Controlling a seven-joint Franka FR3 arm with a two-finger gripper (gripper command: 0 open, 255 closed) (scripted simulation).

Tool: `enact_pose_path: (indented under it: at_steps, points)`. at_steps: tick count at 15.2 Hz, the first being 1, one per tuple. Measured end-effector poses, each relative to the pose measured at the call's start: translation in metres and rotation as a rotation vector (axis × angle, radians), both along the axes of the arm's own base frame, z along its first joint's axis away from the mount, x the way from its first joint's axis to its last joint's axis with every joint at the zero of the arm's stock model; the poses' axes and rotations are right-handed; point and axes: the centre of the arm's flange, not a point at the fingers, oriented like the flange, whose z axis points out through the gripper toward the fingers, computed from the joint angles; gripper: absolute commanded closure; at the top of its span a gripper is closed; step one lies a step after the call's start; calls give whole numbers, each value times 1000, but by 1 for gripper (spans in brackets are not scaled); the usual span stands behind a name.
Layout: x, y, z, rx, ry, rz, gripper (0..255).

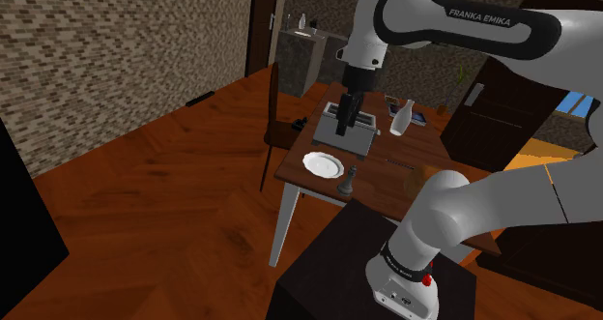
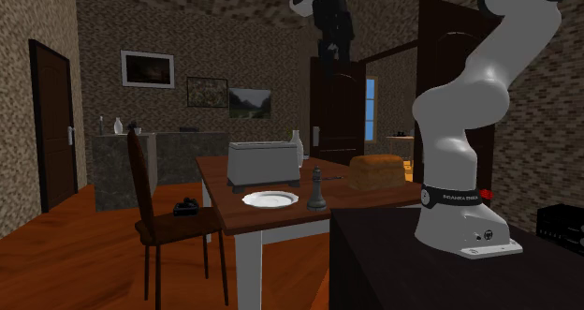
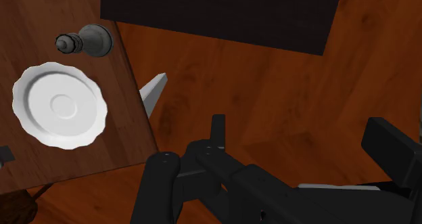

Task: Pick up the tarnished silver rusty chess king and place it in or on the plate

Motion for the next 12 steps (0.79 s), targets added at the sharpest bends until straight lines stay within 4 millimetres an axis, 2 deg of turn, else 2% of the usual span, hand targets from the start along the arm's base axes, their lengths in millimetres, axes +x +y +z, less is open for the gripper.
enact_pose_path:
  at_steps: [2,4,12]
  points:
    - [-2,-4,-5,-2,-2,-1,0]
    - [-3,-19,-18,-7,-10,-5,0]
    - [-9,-93,-90,-36,-47,-19,0]
